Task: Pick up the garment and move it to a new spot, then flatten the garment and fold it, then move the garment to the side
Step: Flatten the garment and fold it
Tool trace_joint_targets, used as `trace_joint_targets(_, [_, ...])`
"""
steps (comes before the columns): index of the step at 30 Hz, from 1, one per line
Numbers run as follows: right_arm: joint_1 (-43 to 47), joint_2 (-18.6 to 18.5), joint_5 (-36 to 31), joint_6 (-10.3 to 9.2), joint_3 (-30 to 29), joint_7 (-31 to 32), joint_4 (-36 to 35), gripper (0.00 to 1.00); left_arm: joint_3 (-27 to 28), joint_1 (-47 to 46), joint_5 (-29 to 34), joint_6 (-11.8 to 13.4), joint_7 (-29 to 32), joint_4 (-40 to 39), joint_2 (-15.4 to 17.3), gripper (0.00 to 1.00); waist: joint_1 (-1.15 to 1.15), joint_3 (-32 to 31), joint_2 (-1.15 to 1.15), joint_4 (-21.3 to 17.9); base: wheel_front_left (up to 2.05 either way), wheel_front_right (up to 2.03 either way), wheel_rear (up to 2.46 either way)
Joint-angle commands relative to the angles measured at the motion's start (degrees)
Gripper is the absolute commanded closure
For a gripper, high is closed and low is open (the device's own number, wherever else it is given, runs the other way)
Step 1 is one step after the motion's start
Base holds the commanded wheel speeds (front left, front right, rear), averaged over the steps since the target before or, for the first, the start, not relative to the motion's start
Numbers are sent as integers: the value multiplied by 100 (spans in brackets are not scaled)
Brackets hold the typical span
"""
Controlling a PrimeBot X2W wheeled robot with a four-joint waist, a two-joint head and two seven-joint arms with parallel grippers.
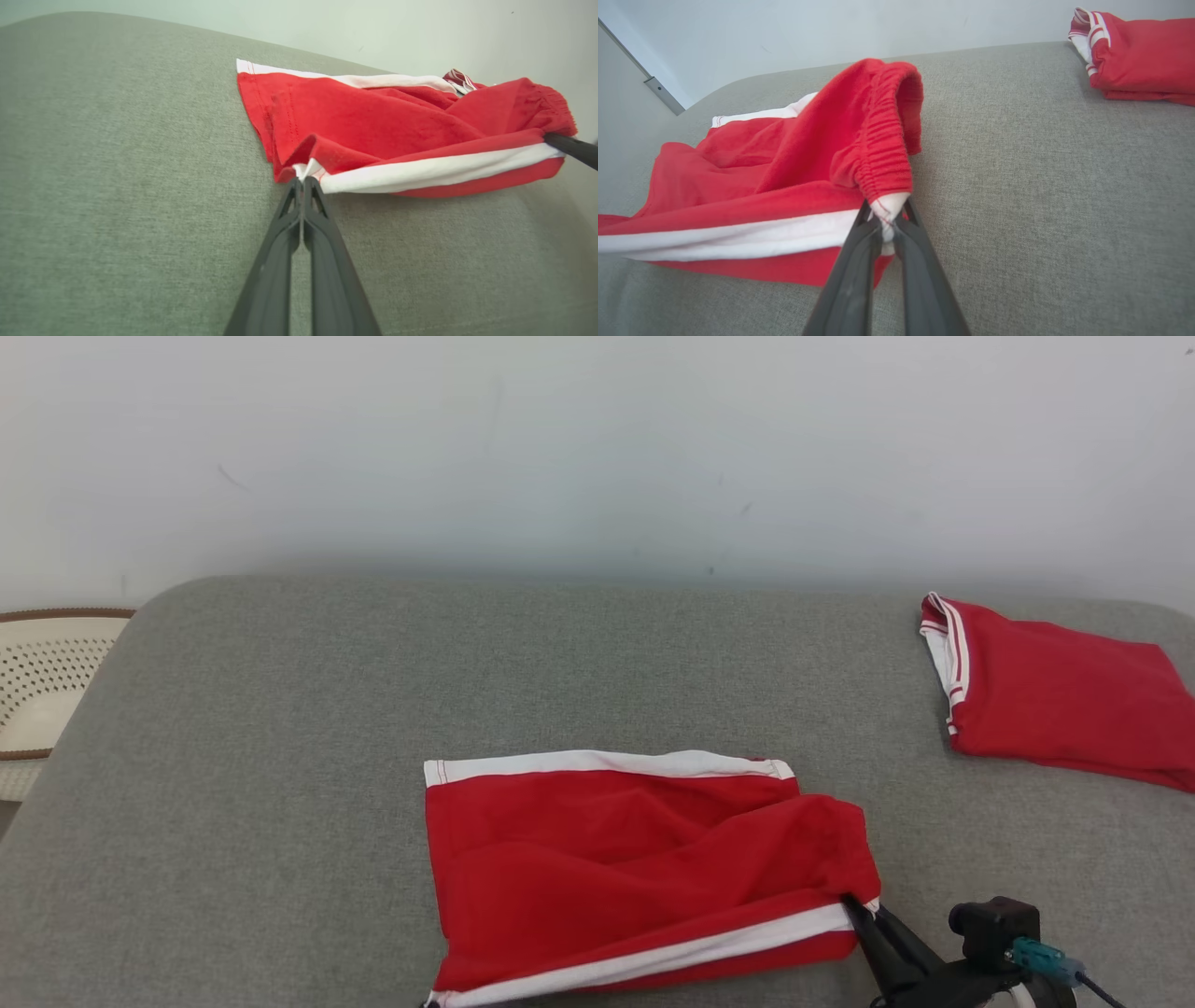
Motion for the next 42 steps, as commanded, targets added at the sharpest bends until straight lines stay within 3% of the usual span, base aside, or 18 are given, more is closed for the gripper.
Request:
trace_joint_targets(1, [45, -107, 31, 1, -25, 33, -161, 100, 92, 11, 103, -34, -31, -161, 28, 100, 0, -4, 0, 14, 0, 0, 0])
trace_joint_targets(9, [-248, -207, -5, 1, -173, 375, -970, 100, 254, -634, 408, -210, -30, -588, 222, 100, 0, 62, 0, -54, 0, 0, 0])
trace_joint_targets(16, [-1410, 50, -101, 1, -344, 717, -1135, 100, 159, -2204, 543, -410, 109, -235, 797, 100, 0, 527, 0, -329, 0, 0, 0])
trace_joint_targets(21, [-2871, 347, 51, 1, -425, 993, -682, 100, -3, -3792, 550, -485, 442, 90, 1281, 100, 0, 1172, 0, -504, 0, 0, 0])
trace_joint_targets(28, [-5080, 582, 462, 1, -389, 1221, 272, 100, -482, -6018, 223, -487, 766, 694, 1662, 100, 0, 1890, 0, -564, 0, 0, 0])
trace_joint_targets(36, [-6984, 876, 1119, 1, -605, 1333, 1617, 100, -936, -8157, -238, -490, 907, 1821, 1869, 100, 0, 2283, 0, -591, 0, 0, 0])
trace_joint_targets(42, [-7793, 1175, 1295, 1, -605, 1133, 2406, 100, -1128, -9205, -335, -490, 920, 2568, 1904, 100, 0, 2335, 0, -744, 0, 0, 0])
